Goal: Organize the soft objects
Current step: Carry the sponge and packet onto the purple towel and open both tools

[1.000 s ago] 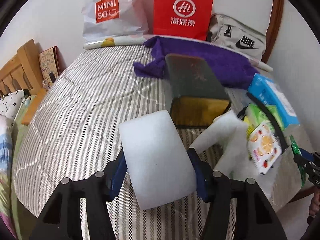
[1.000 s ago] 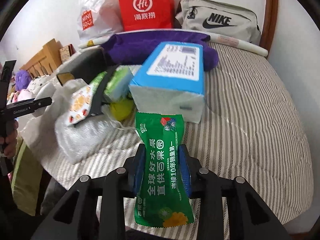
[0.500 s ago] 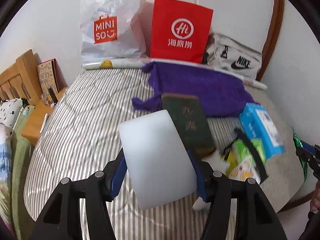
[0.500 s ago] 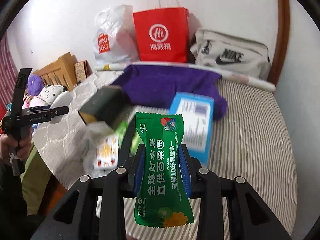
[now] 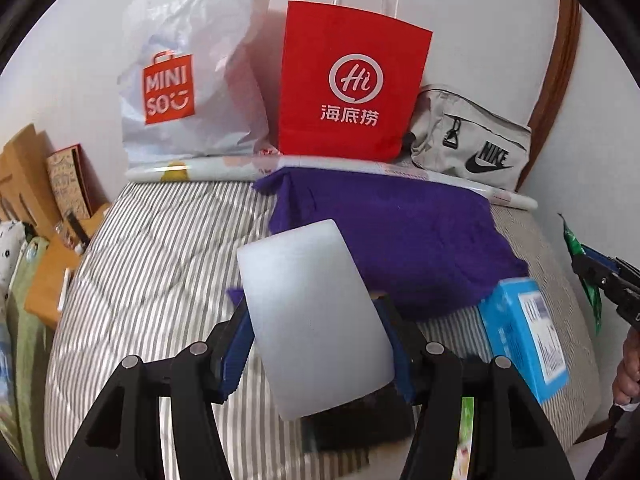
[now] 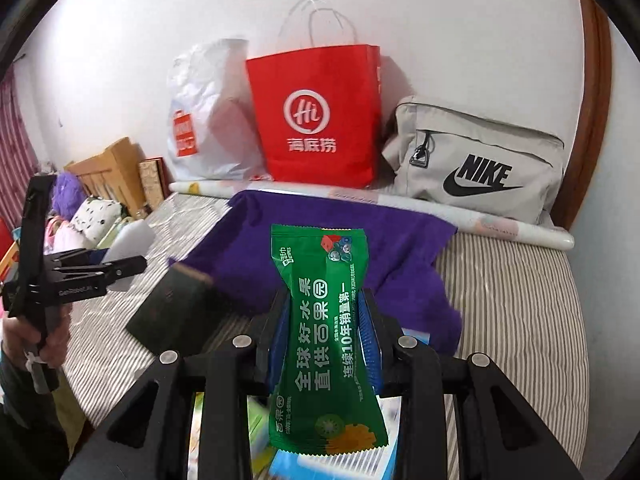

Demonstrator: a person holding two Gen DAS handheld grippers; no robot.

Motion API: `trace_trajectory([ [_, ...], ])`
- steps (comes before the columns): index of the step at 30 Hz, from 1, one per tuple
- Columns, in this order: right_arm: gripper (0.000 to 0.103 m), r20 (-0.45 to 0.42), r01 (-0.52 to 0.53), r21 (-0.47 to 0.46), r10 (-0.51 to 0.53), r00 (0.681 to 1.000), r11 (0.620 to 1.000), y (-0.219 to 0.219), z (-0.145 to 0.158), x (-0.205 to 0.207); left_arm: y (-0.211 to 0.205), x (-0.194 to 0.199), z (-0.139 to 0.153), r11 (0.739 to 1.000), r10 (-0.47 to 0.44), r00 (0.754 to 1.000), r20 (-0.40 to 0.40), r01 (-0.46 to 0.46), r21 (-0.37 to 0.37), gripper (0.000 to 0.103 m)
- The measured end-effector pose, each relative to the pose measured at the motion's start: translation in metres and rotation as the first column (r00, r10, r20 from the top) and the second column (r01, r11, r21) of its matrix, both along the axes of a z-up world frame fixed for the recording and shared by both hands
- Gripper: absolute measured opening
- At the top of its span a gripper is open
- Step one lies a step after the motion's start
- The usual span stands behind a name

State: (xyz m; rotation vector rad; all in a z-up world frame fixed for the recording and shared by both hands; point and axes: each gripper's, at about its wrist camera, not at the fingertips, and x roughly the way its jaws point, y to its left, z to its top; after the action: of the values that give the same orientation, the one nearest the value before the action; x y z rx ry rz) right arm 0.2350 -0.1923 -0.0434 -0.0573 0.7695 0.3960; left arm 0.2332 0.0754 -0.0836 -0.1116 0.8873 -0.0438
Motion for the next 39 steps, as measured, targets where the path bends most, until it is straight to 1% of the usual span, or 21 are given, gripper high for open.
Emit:
trace_trajectory([
  [4, 0.033, -0.033, 0.017, -0.021, -0.018, 0.999, 1.000, 0.003, -0.015, 0.036, 0.001, 0.035, -0.001, 1.000, -0.019, 1.000, -0.025, 0.019, -0.004, 0.057],
  [6, 0.033, -0.048, 0.023, -0.035, -0.025, 0.999, 0.999, 0.005, -0.023, 0.053, 0.000, 0.055, -0.005, 1.000, -0.025, 0.999, -0.044, 0.025, 0.004, 0.057],
  [8, 0.033, -0.073, 0.034, -0.048, -0.038, 0.997, 0.998, 0.007, -0.033, 0.070, -0.001, 0.076, -0.012, 1.000, -0.029, 0.997, -0.077, 0.029, -0.004, 0.057],
  [11, 0.033, -0.097, 0.032, -0.070, -0.039, 0.994, 0.997, 0.008, -0.047, 0.089, -0.003, 0.101, -0.022, 0.999, -0.035, 0.994, -0.100, 0.032, -0.039, 0.057],
  [12, 0.033, -0.102, 0.036, -0.088, -0.045, 0.994, 0.995, 0.008, -0.050, 0.094, -0.006, 0.110, -0.026, 0.998, -0.055, 0.992, -0.110, 0.050, -0.049, 0.057],
  [14, 0.033, -0.104, 0.037, -0.109, -0.048, 0.993, 0.993, 0.007, -0.058, 0.102, -0.010, 0.124, -0.031, 0.997, -0.069, 0.991, -0.117, 0.065, -0.040, 0.057],
  [16, 0.033, -0.127, 0.030, -0.114, -0.044, 0.991, 0.993, 0.005, -0.065, 0.111, -0.013, 0.138, -0.039, 0.997, -0.073, 0.987, -0.140, 0.071, -0.025, 0.057],
  [18, 0.033, -0.148, 0.034, -0.110, -0.050, 0.988, 0.993, 0.004, -0.071, 0.120, -0.016, 0.150, -0.047, 0.996, -0.091, 0.982, -0.163, 0.087, -0.030, 0.058],
  [19, 0.033, -0.170, 0.032, -0.106, -0.050, 0.984, 0.994, 0.003, -0.075, 0.126, -0.017, 0.155, -0.051, 0.995, -0.099, 0.980, -0.175, 0.093, -0.039, 0.058],
  [22, 0.033, -0.198, 0.029, -0.110, -0.051, 0.979, 0.993, 0.003, -0.084, 0.137, -0.017, 0.168, -0.061, 0.992, -0.119, 0.974, -0.194, 0.107, -0.071, 0.059],
  [28, 0.034, -0.220, 0.014, -0.135, -0.044, 0.975, 0.991, 0.005, -0.092, 0.150, -0.021, 0.187, -0.075, 0.993, -0.122, 0.967, -0.226, 0.117, -0.035, 0.061],
  [31, 0.034, -0.233, 0.011, -0.136, -0.042, 0.971, 0.991, 0.004, -0.098, 0.155, -0.023, 0.194, -0.081, 0.992, -0.125, 0.961, -0.247, 0.118, -0.043, 0.062],
  [35, 0.036, -0.245, 0.012, -0.138, -0.046, 0.968, 0.990, 0.003, -0.103, 0.162, -0.025, 0.198, -0.085, 0.991, -0.133, 0.958, -0.255, 0.125, -0.050, 0.063],
  [37, 0.040, -0.252, 0.005, -0.137, -0.040, 0.967, 0.991, 0.004, -0.104, 0.164, -0.026, 0.199, -0.086, 0.990, -0.140, 0.954, -0.264, 0.132, -0.050, 0.065],
  [38, 0.044, -0.256, 0.003, -0.130, -0.037, 0.966, 0.991, 0.004, -0.105, 0.164, -0.026, 0.199, -0.085, 0.988, -0.151, 0.953, -0.264, 0.140, -0.058, 0.069],
  [39, 0.051, -0.257, 0.002, -0.124, -0.034, 0.966, 0.992, 0.003, -0.105, 0.165, -0.029, 0.202, -0.086, 0.988, -0.154, 0.952, -0.266, 0.144, -0.058, 0.076],
])
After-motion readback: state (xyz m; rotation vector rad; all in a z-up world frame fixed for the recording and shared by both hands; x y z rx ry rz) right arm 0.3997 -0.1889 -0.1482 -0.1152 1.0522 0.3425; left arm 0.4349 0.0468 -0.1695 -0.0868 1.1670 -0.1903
